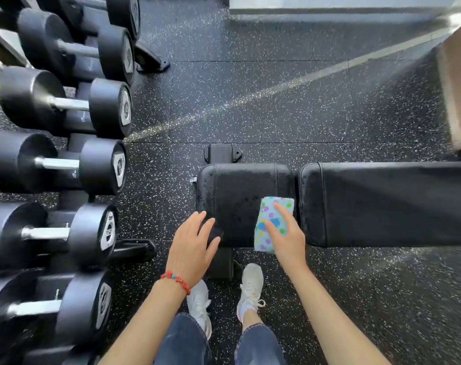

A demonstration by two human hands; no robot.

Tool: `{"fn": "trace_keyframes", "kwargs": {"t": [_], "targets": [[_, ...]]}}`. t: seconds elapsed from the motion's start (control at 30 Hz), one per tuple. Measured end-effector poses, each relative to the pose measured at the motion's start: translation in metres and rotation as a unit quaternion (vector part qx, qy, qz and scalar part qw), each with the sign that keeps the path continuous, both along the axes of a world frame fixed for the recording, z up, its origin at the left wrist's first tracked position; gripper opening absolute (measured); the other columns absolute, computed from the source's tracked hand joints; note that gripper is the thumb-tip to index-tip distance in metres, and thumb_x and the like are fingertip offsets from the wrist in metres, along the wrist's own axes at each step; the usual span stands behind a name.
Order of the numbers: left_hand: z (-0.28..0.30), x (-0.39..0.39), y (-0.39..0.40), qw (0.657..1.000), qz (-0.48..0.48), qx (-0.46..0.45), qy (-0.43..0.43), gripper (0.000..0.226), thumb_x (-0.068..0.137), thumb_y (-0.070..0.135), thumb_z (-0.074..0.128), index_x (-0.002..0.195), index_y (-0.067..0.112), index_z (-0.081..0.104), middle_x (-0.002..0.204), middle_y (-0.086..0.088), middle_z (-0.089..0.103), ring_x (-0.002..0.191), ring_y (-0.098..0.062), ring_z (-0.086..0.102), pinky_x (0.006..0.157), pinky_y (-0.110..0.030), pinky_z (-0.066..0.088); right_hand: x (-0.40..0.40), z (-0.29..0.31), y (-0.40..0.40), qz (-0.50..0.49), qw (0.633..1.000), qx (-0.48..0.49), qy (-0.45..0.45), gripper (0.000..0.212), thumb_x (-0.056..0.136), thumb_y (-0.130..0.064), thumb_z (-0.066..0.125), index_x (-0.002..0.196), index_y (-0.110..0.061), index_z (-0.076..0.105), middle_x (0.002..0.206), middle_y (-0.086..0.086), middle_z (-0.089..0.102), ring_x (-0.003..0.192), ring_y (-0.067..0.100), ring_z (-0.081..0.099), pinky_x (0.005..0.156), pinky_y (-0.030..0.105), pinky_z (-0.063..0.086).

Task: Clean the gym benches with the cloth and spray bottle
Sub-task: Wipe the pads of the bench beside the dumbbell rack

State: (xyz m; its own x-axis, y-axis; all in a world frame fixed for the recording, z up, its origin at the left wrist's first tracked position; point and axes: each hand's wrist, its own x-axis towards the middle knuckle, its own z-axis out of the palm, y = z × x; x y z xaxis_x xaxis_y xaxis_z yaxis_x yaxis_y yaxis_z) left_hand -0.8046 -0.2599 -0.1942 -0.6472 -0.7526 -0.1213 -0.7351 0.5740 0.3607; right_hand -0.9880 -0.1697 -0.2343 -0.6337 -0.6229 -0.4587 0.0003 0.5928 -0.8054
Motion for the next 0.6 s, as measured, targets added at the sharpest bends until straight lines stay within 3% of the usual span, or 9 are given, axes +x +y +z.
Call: {"fn": "trace_keyframes", "kwargs": {"t": [0.1, 0.27, 0.4, 0.5, 0.6], "targets": [[-0.042, -0.011, -0.005, 1.0, 0.011, 0.015, 0.0, 0.043, 0.071, 0.008, 0.077, 0.109, -0.006, 0.063, 0.116, -0.026, 0.06, 0.11, -0.043, 0.056, 0.089, -0.055, 0.046, -0.007, -0.044, -0.009, 0.025, 0.999, 0.003, 0.036, 0.045, 0.085, -0.019, 0.065, 0.127, -0.028, 0.052, 0.11, -0.009, 0.051, 0.098, 0.006, 0.05, 0.088, 0.022, 0.041], [-0.103, -0.022, -0.015, 1.0, 0.002, 0.029, 0.004, 0.043, 0.073, 0.007, 0.075, 0.112, -0.006, 0.061, 0.12, -0.027, 0.058, 0.114, -0.044, 0.053, 0.092, -0.054, 0.044, -0.001, -0.104, -0.018, 0.047, 0.997, 0.029, 0.055, 0.043, 0.086, -0.022, 0.064, 0.128, -0.027, 0.051, 0.11, -0.009, 0.05, 0.097, 0.008, 0.052, 0.079, 0.006, 0.039], [-0.133, -0.024, -0.025, 0.999, -0.018, 0.03, 0.0, 0.044, 0.073, 0.008, 0.075, 0.112, -0.007, 0.061, 0.122, -0.028, 0.056, 0.115, -0.045, 0.052, 0.091, -0.056, 0.044, 0.011, -0.121, -0.02, 0.013, 0.993, 0.046, 0.105, 0.041, 0.086, -0.026, 0.063, 0.126, -0.03, 0.052, 0.106, -0.012, 0.05, 0.097, 0.011, 0.05, 0.085, 0.028, 0.043], [-0.144, -0.02, -0.028, 0.999, -0.022, 0.037, -0.002, 0.045, 0.073, 0.009, 0.074, 0.113, -0.007, 0.06, 0.124, -0.028, 0.055, 0.115, -0.045, 0.051, 0.091, -0.056, 0.045, 0.022, -0.122, -0.02, -0.011, 0.981, 0.063, 0.184, 0.044, 0.086, -0.025, 0.064, 0.128, -0.028, 0.052, 0.097, -0.003, 0.051, 0.093, 0.01, 0.035, 0.085, 0.029, 0.036], [-0.154, -0.016, -0.03, 0.999, -0.036, 0.039, -0.009, 0.047, 0.075, 0.01, 0.074, 0.116, -0.005, 0.059, 0.128, -0.028, 0.052, 0.118, -0.044, 0.049, 0.092, -0.055, 0.045, 0.034, -0.122, -0.025, -0.03, 0.975, 0.073, 0.206, 0.044, 0.088, -0.021, 0.062, 0.13, -0.025, 0.05, 0.109, 0.01, 0.053, 0.1, 0.02, 0.038, 0.09, 0.035, 0.034]]}}
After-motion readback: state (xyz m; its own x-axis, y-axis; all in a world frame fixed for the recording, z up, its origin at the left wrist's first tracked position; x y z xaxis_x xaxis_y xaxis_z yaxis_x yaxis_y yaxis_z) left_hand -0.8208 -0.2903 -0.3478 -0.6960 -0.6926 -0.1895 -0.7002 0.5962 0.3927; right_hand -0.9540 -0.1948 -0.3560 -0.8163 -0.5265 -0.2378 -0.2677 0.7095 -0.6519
